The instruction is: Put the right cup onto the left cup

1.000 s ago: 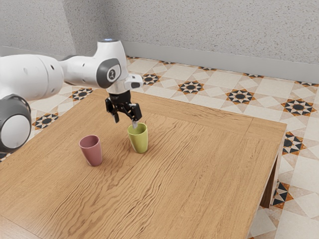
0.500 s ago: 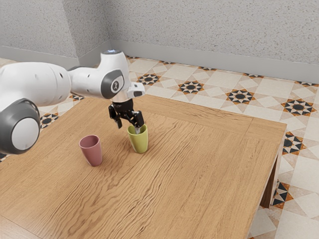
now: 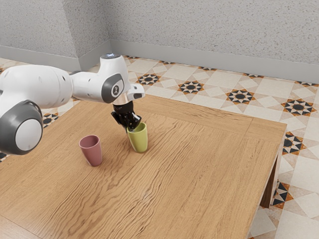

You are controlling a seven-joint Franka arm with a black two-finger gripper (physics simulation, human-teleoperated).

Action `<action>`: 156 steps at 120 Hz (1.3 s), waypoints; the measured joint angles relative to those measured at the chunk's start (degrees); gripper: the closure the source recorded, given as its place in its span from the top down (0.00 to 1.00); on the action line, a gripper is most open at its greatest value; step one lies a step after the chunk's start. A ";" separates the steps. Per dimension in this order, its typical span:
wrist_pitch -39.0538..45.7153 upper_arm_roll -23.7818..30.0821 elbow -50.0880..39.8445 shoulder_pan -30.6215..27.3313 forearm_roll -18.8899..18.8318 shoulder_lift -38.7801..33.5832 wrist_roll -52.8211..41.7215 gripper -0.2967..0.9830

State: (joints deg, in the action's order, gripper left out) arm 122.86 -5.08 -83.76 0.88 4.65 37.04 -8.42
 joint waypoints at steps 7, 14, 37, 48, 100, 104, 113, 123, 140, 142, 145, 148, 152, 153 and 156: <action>0.39 0.03 -0.02 0.00 0.07 0.01 0.00 0.21; 0.69 0.06 -0.02 0.00 0.11 0.00 0.01 0.20; 1.23 0.18 -0.24 0.00 0.12 -0.66 0.17 0.17; 1.23 0.33 -1.40 0.00 0.08 -2.25 0.28 0.16; 0.91 0.42 -20.50 -0.10 -0.08 -24.03 0.73 0.16; 0.83 0.37 -21.63 -0.13 -0.10 -25.58 0.73 0.15; 0.66 0.07 -24.26 -0.22 -0.14 -29.10 0.70 0.15; 0.50 -0.17 -26.19 -0.39 -0.31 -32.13 0.67 0.15; -0.49 -1.81 -28.16 -0.92 -0.78 -35.95 0.57 0.15; -0.63 -2.16 -28.21 -0.91 -0.82 -36.09 0.53 0.15; -0.83 -2.61 -28.29 -0.98 -0.86 -36.24 0.48 0.15; -1.00 -3.10 -28.34 -1.03 -0.90 -36.29 0.41 0.15; -1.21 -3.73 -28.37 -1.13 -0.94 -36.20 0.30 0.15; -1.26 -3.89 -28.38 -1.15 -0.95 -36.15 0.27 0.15; -1.38 -4.35 -28.39 -1.24 -0.97 -35.98 0.20 0.15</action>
State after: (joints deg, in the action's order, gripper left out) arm 121.47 -9.43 -112.15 -0.36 3.68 1.06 -8.22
